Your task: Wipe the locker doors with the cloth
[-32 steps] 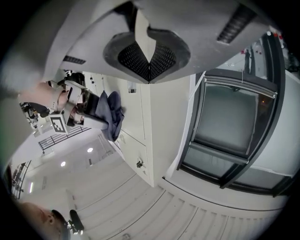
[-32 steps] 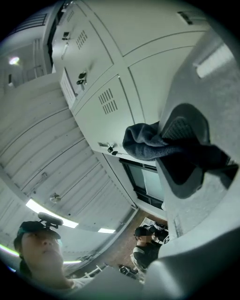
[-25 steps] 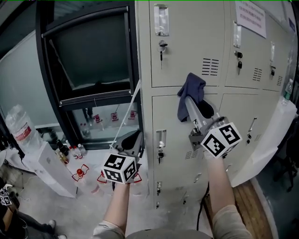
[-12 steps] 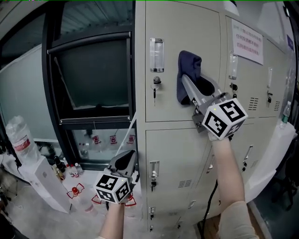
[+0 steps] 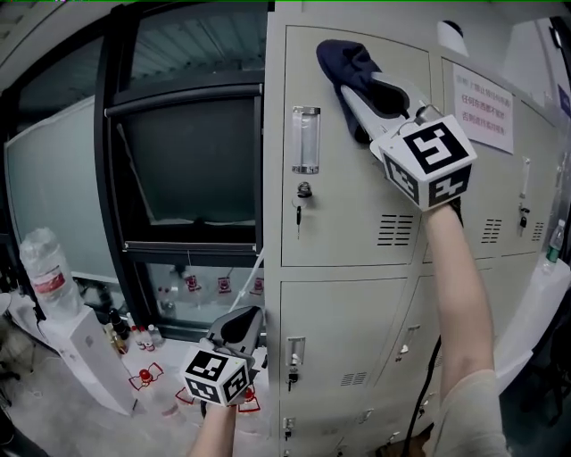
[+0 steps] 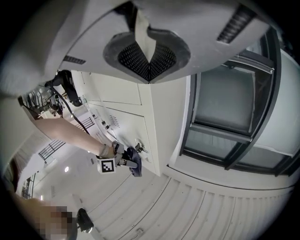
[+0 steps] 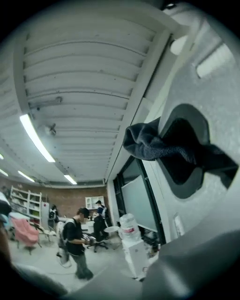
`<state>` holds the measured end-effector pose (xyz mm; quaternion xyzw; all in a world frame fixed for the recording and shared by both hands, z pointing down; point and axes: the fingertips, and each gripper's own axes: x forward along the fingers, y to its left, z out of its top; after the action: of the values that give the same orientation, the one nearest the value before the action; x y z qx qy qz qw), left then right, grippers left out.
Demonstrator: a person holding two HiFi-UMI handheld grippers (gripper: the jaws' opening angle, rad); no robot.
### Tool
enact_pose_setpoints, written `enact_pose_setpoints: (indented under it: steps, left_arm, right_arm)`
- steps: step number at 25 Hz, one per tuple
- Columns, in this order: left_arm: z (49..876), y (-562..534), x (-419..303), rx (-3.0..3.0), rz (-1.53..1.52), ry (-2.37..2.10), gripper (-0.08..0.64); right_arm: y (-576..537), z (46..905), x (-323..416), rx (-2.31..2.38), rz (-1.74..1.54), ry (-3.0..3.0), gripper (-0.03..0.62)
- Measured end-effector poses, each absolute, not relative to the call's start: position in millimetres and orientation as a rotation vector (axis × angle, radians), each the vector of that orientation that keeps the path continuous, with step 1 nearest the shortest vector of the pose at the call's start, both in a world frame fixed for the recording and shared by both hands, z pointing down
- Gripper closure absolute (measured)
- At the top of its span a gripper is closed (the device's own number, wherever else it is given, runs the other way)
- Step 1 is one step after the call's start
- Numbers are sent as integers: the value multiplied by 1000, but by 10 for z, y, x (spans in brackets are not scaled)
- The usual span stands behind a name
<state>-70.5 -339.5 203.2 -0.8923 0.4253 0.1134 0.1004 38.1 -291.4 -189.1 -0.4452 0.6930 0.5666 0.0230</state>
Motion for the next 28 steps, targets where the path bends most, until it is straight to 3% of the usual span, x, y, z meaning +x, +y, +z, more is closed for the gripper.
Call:
enact_pose_setpoints:
  steps: [8,14,28]
  left_arm:
    - [1814,-3450,-733,-2617,343,1272,561]
    - [1738,-3504,-739,-2603,338,1291,561]
    - [1714,-3489,-638,-2589,344,1289,561]
  right_arm:
    - [-3086,-2403,-36,-1508,2202,2010,529]
    - [-3244,-2615,-33,-1639,2345,1903,528]
    - [-3364,-1954,10,-1643,2654,1894,529]
